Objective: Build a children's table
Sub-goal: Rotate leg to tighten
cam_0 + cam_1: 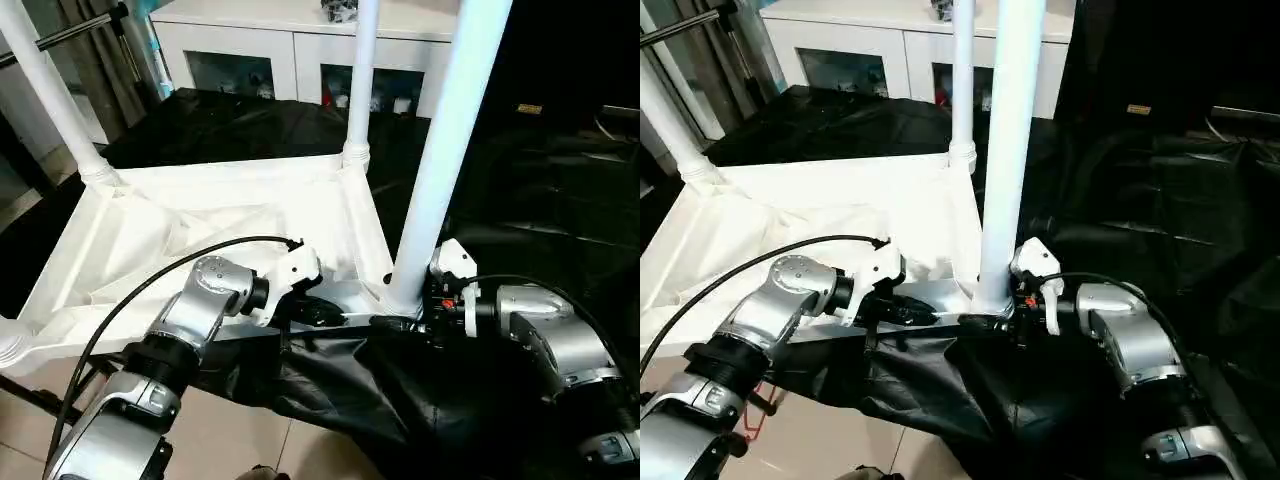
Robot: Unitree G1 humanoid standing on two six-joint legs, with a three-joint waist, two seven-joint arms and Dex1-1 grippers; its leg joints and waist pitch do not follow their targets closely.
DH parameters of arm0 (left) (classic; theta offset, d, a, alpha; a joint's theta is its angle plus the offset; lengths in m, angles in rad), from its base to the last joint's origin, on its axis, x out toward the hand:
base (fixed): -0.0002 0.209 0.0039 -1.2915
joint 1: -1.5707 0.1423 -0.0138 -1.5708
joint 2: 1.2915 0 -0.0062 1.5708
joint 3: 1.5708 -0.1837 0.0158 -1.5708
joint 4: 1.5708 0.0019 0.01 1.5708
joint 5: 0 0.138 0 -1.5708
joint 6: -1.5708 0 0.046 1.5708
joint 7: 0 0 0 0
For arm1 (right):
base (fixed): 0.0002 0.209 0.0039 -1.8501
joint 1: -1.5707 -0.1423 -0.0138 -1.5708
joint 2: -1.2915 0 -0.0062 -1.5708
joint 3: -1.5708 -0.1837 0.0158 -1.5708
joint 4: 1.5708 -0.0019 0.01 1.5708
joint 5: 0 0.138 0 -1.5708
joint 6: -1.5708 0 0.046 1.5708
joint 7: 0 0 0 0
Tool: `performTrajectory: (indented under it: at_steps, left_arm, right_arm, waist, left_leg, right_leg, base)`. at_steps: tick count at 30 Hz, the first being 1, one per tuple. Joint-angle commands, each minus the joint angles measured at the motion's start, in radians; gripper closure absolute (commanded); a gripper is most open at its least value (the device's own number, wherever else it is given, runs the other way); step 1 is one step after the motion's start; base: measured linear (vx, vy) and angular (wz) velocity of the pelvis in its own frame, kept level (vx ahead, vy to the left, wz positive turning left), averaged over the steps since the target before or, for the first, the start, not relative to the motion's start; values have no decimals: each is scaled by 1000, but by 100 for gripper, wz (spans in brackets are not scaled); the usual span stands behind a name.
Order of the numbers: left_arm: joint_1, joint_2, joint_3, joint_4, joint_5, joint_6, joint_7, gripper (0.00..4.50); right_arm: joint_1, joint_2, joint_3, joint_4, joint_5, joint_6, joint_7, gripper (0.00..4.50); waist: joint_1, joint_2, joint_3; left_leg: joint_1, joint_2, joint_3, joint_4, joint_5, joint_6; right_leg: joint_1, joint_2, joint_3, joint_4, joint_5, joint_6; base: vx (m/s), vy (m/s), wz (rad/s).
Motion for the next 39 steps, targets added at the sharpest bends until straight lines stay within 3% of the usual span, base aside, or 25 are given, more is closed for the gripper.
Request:
performTrajectory:
  at_steps: [1, 4, 23, 34, 38, 39]
  left_arm:
    - [4, -33, -27, -57, -34, 5, -16, 450]
    - [12, -34, -18, -67, -39, 11, 0, 450]
    - [75, -30, -7, -148, -44, 59, 30, 450]
    - [79, -36, -2, -154, -42, 66, 46, 450]
    - [58, -73, 34, -119, -27, 70, 155, 450]
    - [50, -84, 42, -105, -22, 69, 183, 450]
  right_arm:
    - [1, 20, 49, -18, -20, 11, -7, 2]
    - [0, 30, 37, -16, -18, 8, -33, 2]
    - [-16, 54, 31, 36, -37, -39, -98, 161]
    - [-17, 65, 30, 56, -44, -57, -127, 178]
    - [-42, 136, -5, 149, -104, -95, -346, 178]
    - [-49, 152, -13, 171, -115, -100, -394, 178]
  waist:
    - [3, -12, -62]
    - [3, -13, -61]
    - [-7, -14, -63]
    - [-8, -15, -64]
    - [-19, -17, -62]
    - [-26, -24, -61]
  left_leg:
    - [23, 104, -54, -68, -157, 78]
    - [23, 105, -55, -68, -155, 77]
    - [20, 101, -54, -64, -137, 90]
    - [20, 100, -53, -62, -134, 94]
    - [20, 98, -55, -65, -145, 76]
    - [20, 97, -56, -66, -143, 70]
  right_leg:
    - [39, -115, 61, -77, -130, -244]
    - [38, -115, 61, -75, -124, -246]
    - [41, -113, 59, -73, -106, -245]
    - [42, -113, 59, -72, -96, -250]
    - [40, -114, 60, -74, -131, -249]
    - [39, -113, 60, -73, -137, -252]
  base:
    - [0, 0, 0]
    - [0, 0, 0]
    - [0, 0, 0]
    - [0, 0, 0]
    - [0, 0, 0]
    - [0, 0, 0]
